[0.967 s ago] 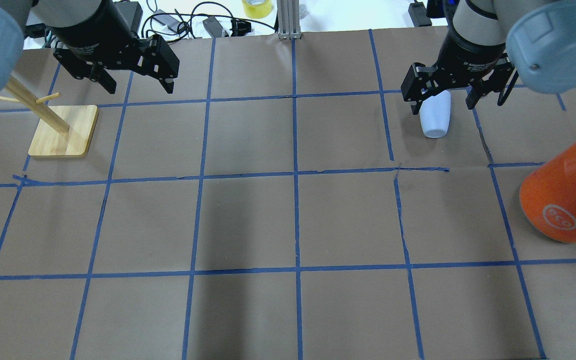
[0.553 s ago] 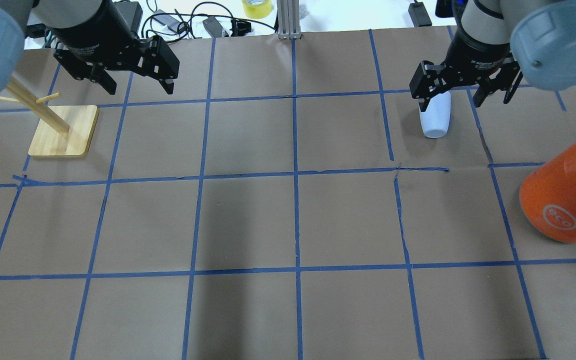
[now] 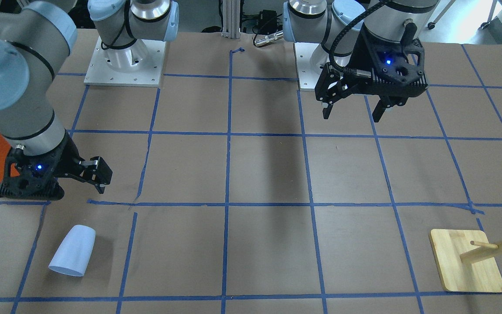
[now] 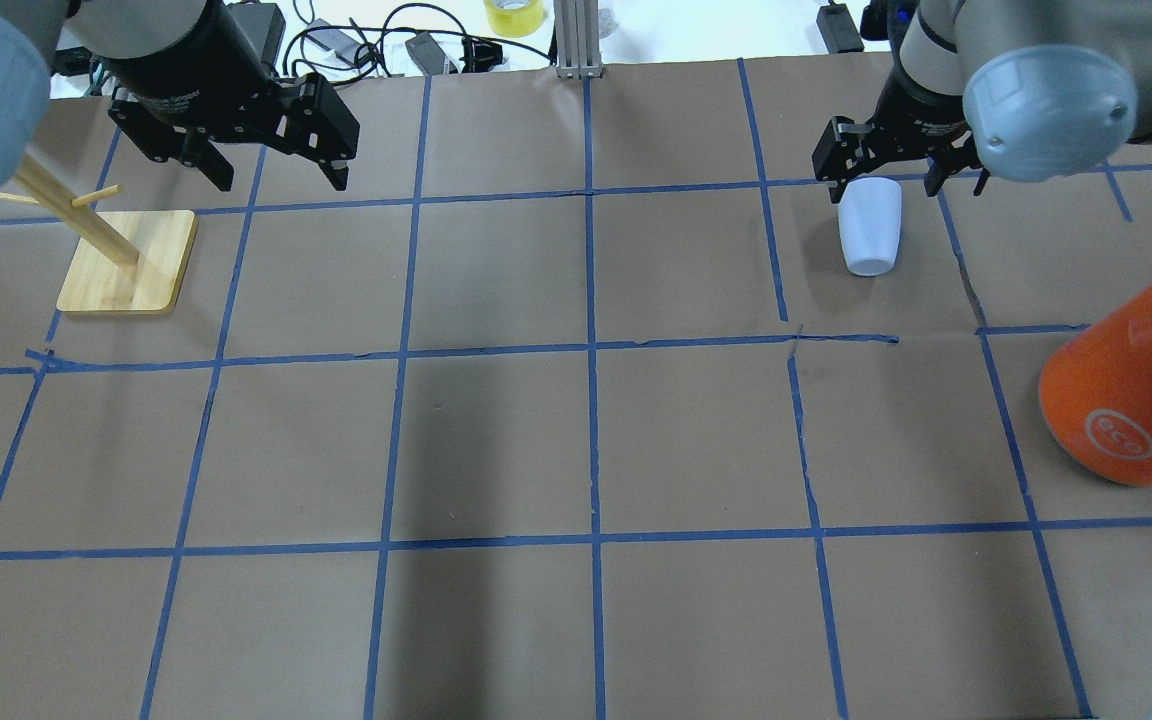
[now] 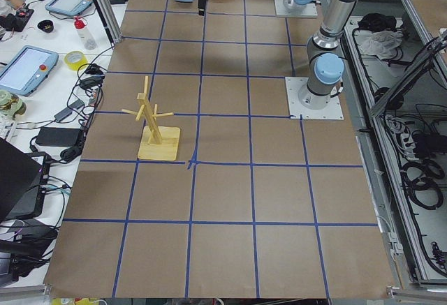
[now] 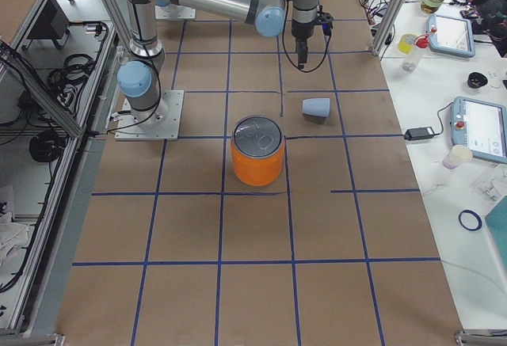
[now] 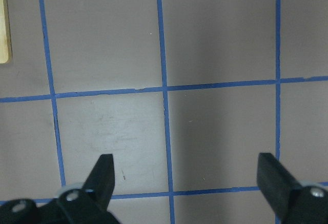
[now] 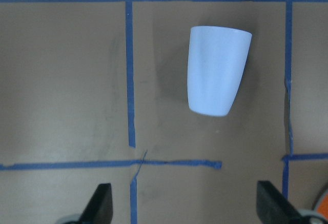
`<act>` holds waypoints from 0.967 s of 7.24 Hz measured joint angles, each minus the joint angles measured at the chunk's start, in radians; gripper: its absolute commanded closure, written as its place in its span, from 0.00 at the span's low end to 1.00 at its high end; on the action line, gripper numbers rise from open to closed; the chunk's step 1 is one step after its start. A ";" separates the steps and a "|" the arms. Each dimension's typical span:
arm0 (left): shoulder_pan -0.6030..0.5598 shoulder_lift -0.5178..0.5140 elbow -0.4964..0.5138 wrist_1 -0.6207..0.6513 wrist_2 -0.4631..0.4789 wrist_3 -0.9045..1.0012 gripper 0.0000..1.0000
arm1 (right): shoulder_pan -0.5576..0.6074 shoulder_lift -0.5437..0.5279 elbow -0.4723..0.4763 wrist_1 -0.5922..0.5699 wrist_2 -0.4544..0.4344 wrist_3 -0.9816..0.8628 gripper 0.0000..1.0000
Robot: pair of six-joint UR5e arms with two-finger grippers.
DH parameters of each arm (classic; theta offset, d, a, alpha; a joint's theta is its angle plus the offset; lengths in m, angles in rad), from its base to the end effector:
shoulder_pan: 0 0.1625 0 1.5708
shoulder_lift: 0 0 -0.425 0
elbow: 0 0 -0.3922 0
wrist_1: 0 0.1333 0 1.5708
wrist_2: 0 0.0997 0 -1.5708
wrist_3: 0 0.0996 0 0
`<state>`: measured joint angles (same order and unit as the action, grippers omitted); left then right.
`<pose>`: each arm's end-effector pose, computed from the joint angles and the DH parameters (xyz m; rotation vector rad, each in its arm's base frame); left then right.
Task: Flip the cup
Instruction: 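Close the right gripper on the cup's base and lift it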
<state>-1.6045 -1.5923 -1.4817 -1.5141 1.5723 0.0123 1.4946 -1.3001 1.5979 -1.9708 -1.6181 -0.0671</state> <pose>-0.1503 -0.5069 0.5274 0.0720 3.1345 -0.1951 0.0827 -0.6060 0.3681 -0.0178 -3.0834 0.1521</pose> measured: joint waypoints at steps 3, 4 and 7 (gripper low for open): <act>0.000 0.000 0.000 0.000 0.000 0.000 0.00 | -0.046 0.140 -0.001 -0.165 -0.023 0.015 0.00; 0.000 0.001 0.000 0.000 0.000 0.000 0.00 | -0.064 0.180 -0.002 -0.191 -0.026 0.024 0.00; 0.000 0.000 -0.001 0.000 0.000 0.000 0.00 | -0.075 0.293 -0.017 -0.294 -0.020 0.059 0.00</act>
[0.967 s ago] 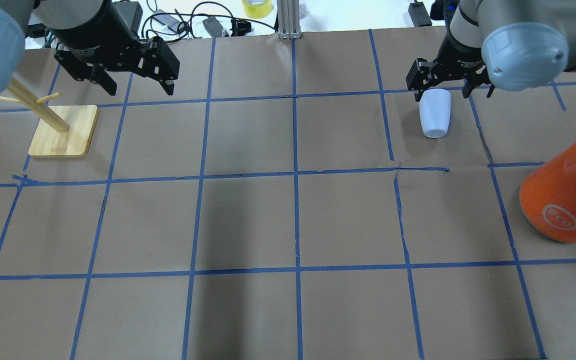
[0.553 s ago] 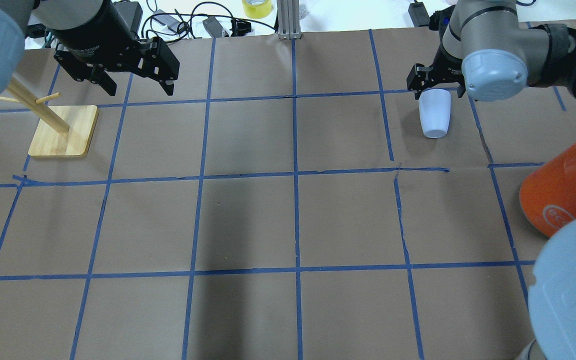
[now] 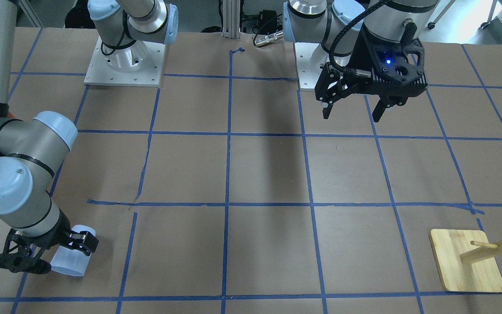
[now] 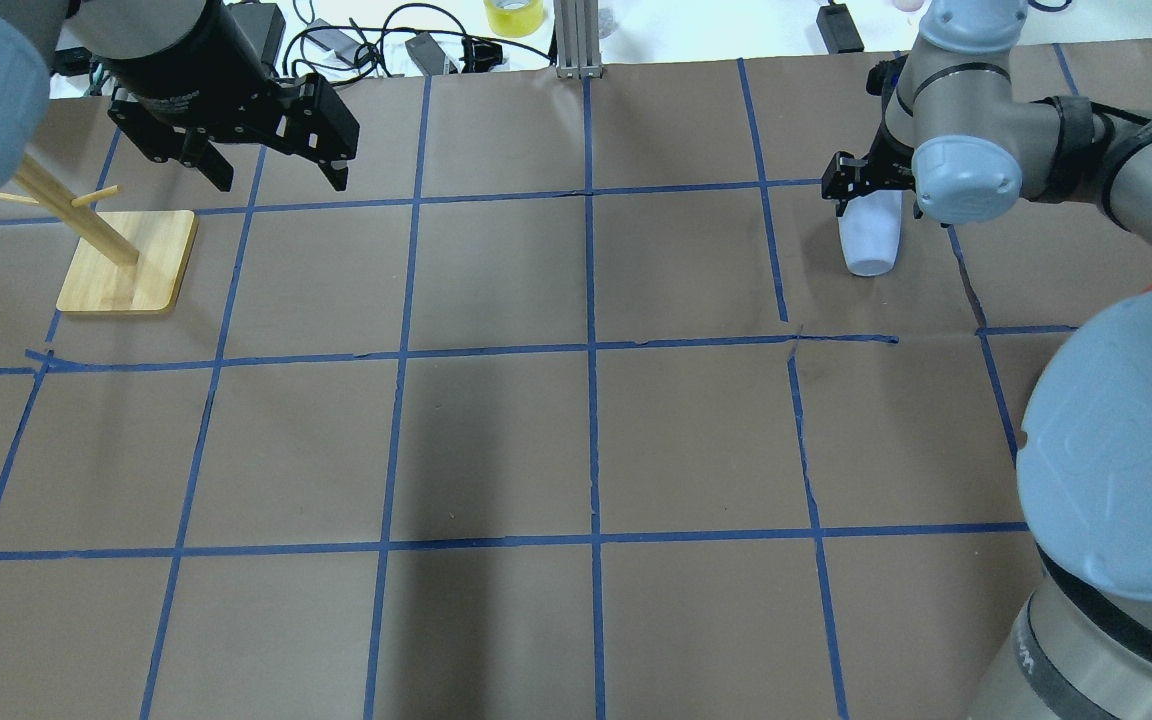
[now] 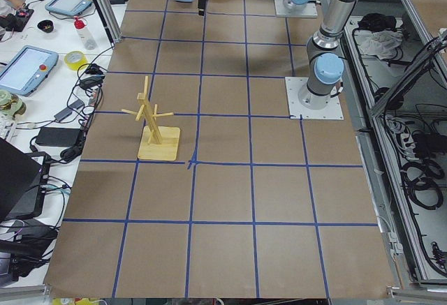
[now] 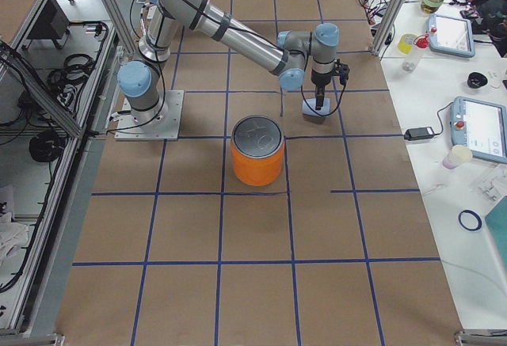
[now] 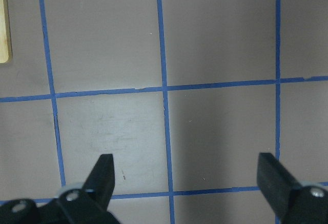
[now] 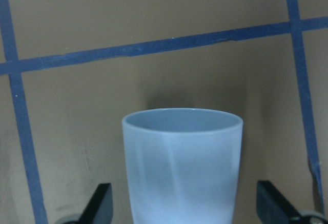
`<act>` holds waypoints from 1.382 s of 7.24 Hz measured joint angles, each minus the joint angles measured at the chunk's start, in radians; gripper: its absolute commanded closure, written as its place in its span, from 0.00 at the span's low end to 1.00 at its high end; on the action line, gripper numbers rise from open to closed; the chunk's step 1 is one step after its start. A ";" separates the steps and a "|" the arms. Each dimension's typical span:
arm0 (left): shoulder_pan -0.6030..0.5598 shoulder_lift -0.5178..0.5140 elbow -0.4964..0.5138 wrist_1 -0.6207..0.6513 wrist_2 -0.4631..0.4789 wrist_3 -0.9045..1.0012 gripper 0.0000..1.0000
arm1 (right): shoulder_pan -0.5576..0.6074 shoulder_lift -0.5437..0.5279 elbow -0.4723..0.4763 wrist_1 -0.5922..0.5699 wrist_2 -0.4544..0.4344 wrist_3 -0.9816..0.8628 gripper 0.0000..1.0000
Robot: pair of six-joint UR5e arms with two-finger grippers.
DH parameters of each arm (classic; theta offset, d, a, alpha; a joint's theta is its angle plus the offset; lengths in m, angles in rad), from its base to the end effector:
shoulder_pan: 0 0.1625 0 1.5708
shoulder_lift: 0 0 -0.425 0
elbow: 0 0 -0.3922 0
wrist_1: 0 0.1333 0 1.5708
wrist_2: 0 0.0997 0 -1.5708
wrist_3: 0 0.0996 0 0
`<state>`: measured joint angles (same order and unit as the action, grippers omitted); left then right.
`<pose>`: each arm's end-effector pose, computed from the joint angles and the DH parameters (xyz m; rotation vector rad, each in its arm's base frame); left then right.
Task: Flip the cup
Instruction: 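Close the right gripper on the cup's base and lift it, then carry the cup with the right gripper toward the left arm's side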
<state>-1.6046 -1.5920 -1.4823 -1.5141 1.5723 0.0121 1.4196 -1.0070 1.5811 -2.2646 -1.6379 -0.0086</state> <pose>-0.1504 -0.5068 0.5273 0.0718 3.1346 -0.1946 0.0247 -0.6788 0.2220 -0.2242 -3.0521 0.1746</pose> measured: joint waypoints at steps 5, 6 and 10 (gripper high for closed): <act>-0.001 0.000 -0.001 0.000 0.000 0.000 0.00 | -0.001 0.046 0.001 -0.041 0.007 0.012 0.69; -0.001 0.000 -0.001 0.000 0.000 -0.001 0.00 | -0.001 0.041 0.000 -0.042 0.007 -0.015 0.69; 0.000 0.001 -0.001 0.000 0.000 -0.001 0.00 | 0.074 -0.048 -0.009 -0.031 0.065 -0.199 0.65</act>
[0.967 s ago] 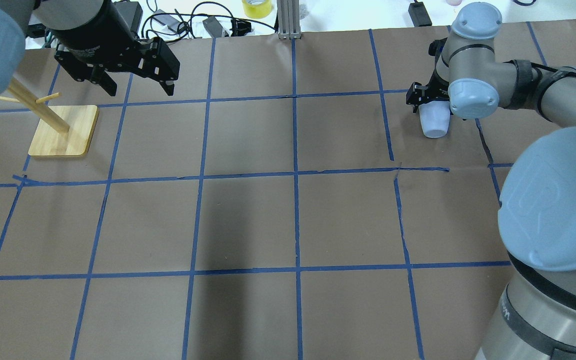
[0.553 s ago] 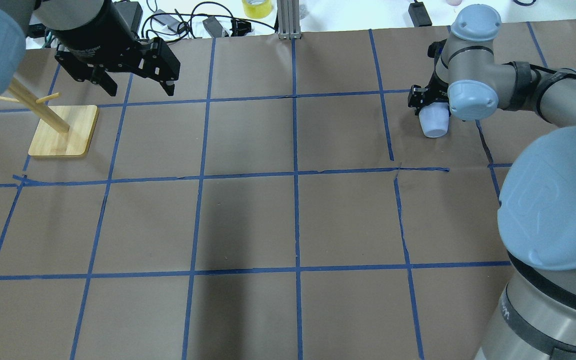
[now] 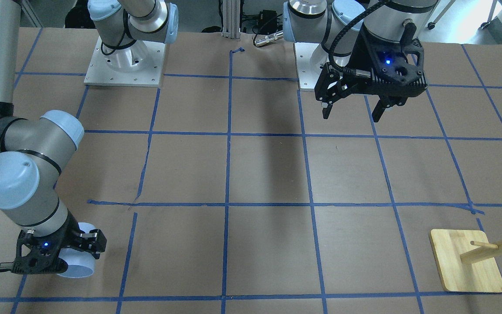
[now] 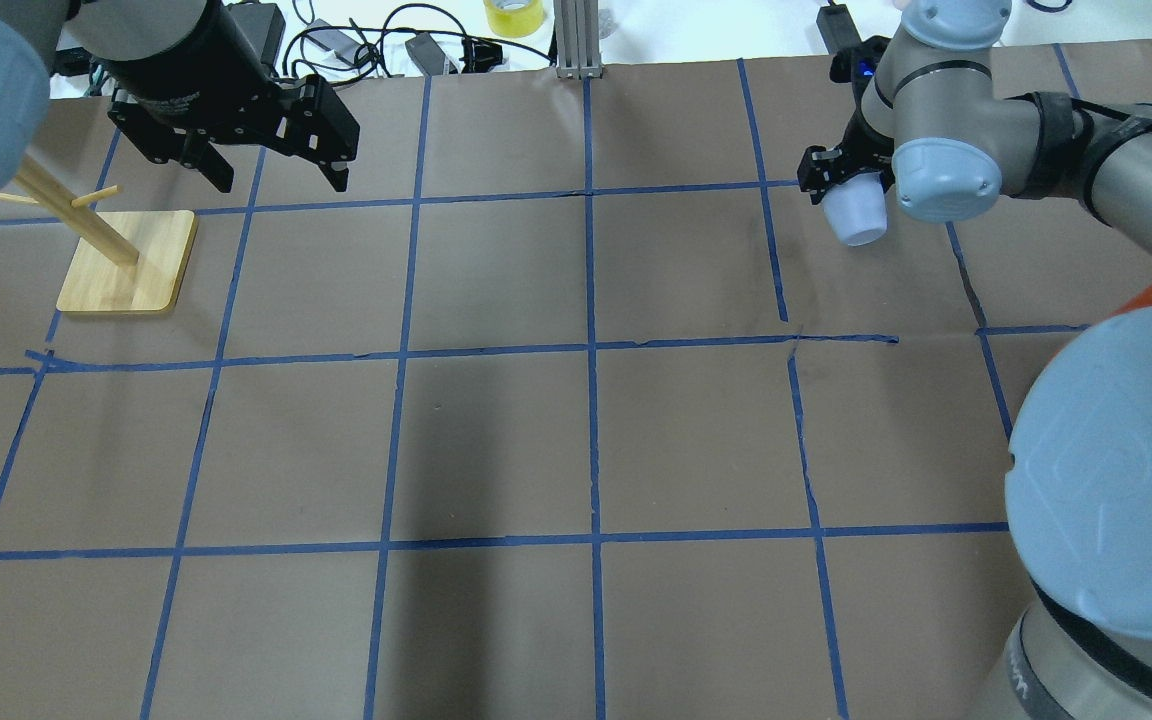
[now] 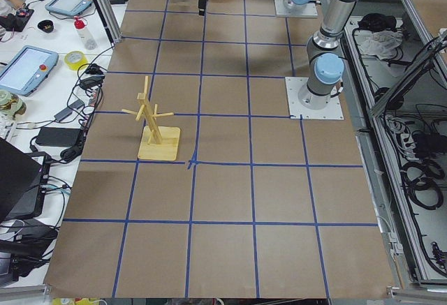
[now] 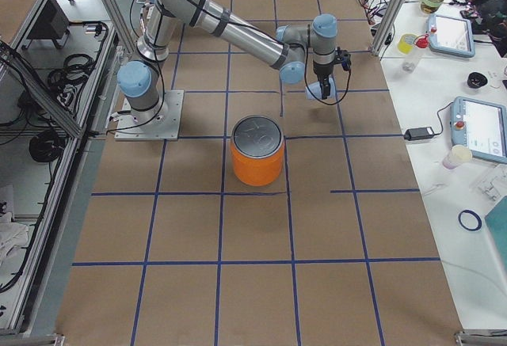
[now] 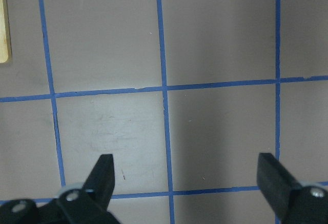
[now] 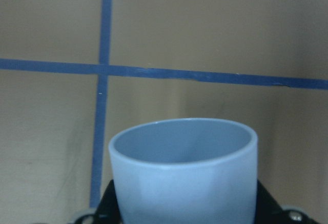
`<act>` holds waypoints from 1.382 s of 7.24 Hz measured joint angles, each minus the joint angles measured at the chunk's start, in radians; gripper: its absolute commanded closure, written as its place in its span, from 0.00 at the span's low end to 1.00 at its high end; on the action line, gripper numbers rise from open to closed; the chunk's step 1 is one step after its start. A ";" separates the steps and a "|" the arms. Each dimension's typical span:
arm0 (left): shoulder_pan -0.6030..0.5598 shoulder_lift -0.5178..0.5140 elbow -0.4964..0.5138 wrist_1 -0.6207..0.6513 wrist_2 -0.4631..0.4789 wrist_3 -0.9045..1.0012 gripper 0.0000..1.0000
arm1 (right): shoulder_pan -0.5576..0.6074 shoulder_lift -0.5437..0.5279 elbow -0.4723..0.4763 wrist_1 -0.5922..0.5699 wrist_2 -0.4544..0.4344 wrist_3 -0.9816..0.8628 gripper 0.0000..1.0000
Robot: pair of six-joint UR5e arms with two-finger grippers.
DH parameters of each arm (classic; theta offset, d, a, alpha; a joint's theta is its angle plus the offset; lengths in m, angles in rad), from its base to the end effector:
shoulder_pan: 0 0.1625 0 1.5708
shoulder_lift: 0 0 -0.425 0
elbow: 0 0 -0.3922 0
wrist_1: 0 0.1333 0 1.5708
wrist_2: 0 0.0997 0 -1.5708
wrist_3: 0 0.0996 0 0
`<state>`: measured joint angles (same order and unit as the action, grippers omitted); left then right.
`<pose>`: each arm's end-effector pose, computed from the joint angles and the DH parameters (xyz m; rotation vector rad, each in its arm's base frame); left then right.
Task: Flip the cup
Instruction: 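Carry the cup with the right gripper toward the left arm's side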
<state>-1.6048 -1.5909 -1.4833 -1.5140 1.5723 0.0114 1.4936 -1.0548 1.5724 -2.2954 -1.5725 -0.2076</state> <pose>-0.1505 -0.5063 0.5273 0.0710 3.1346 -0.1950 0.0812 -0.6768 0.2611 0.2013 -3.0878 0.3178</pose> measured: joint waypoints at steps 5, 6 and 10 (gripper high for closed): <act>0.001 0.001 0.001 -0.001 0.003 0.004 0.00 | 0.324 0.053 -0.092 -0.005 0.005 -0.206 0.64; 0.001 0.001 0.001 -0.001 0.006 0.006 0.00 | 0.368 0.071 -0.106 -0.007 0.005 -0.297 0.64; 0.002 0.003 0.001 -0.002 0.008 0.007 0.00 | 0.515 0.114 -0.119 -0.020 0.003 -0.635 0.62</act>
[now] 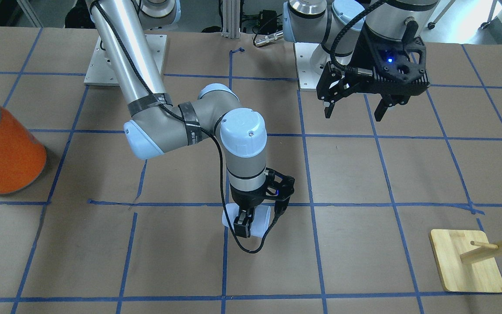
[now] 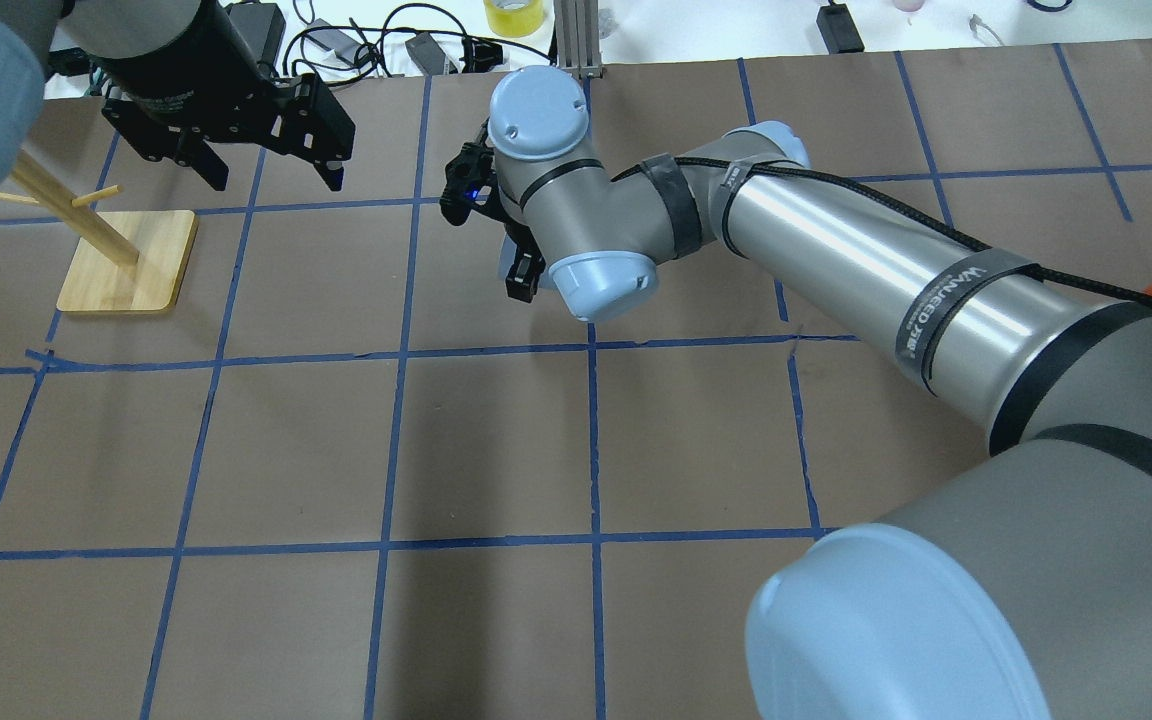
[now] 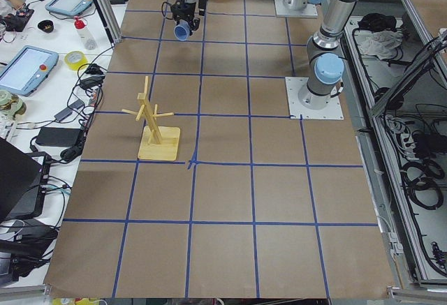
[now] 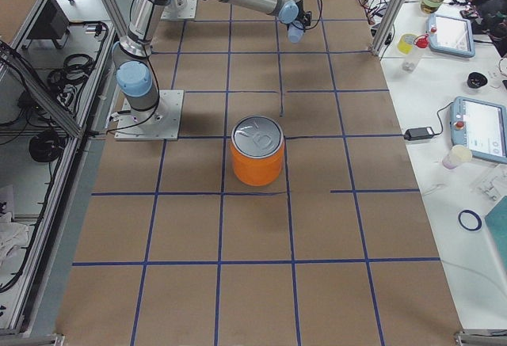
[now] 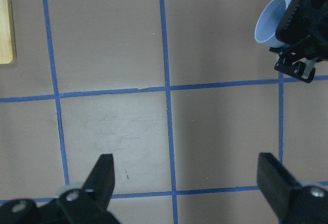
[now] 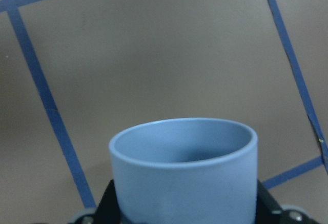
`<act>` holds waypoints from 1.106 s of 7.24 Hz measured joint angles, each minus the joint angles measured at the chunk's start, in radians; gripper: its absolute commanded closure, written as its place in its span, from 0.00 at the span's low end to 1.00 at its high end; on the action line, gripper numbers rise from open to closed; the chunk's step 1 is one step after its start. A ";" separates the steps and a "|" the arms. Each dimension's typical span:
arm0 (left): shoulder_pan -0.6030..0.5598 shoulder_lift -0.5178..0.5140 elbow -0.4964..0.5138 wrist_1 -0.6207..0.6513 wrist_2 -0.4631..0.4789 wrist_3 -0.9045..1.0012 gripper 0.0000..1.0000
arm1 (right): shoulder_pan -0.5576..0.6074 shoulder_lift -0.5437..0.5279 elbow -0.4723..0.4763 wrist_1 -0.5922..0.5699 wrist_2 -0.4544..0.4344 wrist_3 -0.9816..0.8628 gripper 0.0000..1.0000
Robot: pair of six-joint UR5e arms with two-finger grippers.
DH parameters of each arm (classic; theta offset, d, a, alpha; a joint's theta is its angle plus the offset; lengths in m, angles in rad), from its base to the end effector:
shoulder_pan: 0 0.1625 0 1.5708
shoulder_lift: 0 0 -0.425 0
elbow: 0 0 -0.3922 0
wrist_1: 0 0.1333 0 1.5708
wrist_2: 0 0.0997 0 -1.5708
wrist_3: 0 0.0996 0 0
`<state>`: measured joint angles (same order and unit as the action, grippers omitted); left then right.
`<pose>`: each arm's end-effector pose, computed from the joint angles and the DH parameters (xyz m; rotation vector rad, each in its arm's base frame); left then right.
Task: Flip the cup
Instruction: 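Carry the cup with the right gripper toward the left arm's side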
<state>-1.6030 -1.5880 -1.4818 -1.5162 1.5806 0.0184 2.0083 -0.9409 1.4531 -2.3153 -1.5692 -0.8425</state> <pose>-0.1487 -0.5054 0.5293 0.0781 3.1254 -0.1979 0.4226 -0.5885 0.2397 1.8375 -2.4674 0.3521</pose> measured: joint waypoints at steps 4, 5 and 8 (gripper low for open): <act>0.000 0.000 -0.002 -0.001 0.000 -0.001 0.00 | 0.029 0.031 0.011 -0.023 0.015 -0.246 0.49; 0.000 0.002 -0.005 0.000 0.000 -0.001 0.00 | 0.030 0.033 0.014 -0.023 0.033 -0.262 0.42; 0.000 0.004 -0.007 0.001 -0.001 -0.002 0.00 | 0.030 0.036 0.037 -0.020 0.075 -0.274 0.21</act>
<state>-1.6030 -1.5836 -1.4893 -1.5156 1.5800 0.0165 2.0387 -0.9048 1.4898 -2.3351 -1.4946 -1.1170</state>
